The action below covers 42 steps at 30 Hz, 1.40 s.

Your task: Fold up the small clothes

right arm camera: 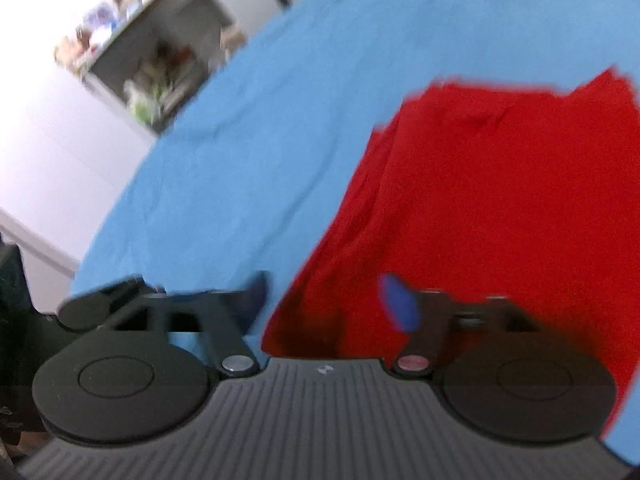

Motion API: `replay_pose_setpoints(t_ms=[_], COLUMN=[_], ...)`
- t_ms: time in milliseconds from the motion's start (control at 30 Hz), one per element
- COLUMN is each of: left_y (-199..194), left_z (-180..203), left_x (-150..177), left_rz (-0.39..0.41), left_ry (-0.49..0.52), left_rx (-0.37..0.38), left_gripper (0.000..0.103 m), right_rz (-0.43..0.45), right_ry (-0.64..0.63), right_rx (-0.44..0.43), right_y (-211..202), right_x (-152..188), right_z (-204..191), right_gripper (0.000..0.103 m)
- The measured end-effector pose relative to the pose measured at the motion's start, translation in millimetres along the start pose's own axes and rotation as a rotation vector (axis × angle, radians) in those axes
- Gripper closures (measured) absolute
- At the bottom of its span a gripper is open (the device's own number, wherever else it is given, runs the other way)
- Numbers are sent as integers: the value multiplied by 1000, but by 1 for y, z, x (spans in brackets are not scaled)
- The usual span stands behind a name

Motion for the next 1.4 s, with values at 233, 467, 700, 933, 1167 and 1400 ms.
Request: replay_pose_setpoints(t_ms=[233, 467, 700, 933, 1167, 1400], left_y=[12, 15, 17, -11, -35, 18], left_z=[8, 2, 5, 1, -10, -28], left_x=[-7, -7, -12, -45, -49, 19], left_rz=[-36, -45, -50, 60, 83, -16], left_ry=[-83, -129, -81, -93, -108, -77], left_rx=[75, 71, 56, 40, 32, -151], left_gripper=[37, 58, 91, 94, 95, 101], right_rz=[194, 166, 144, 166, 224, 101], right_ry=[167, 151, 117, 113, 31, 26], right_rx=[205, 428, 572, 625, 773, 749], right_y=[-91, -111, -81, -60, -91, -93], right_x=[17, 93, 122, 119, 102, 123], right_z=[53, 83, 88, 85, 90, 116], right_gripper=[10, 10, 10, 10, 16, 16])
Point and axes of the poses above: each gripper's, at about its wrist camera, not at the fingertips, and y roughly the way its jaws point, z to its right, x to its underside, the point moved 10 cm from there along y, roughly the way its jaws point, and after that the axes turned 3 degrees about y, right-handed, at the moved point
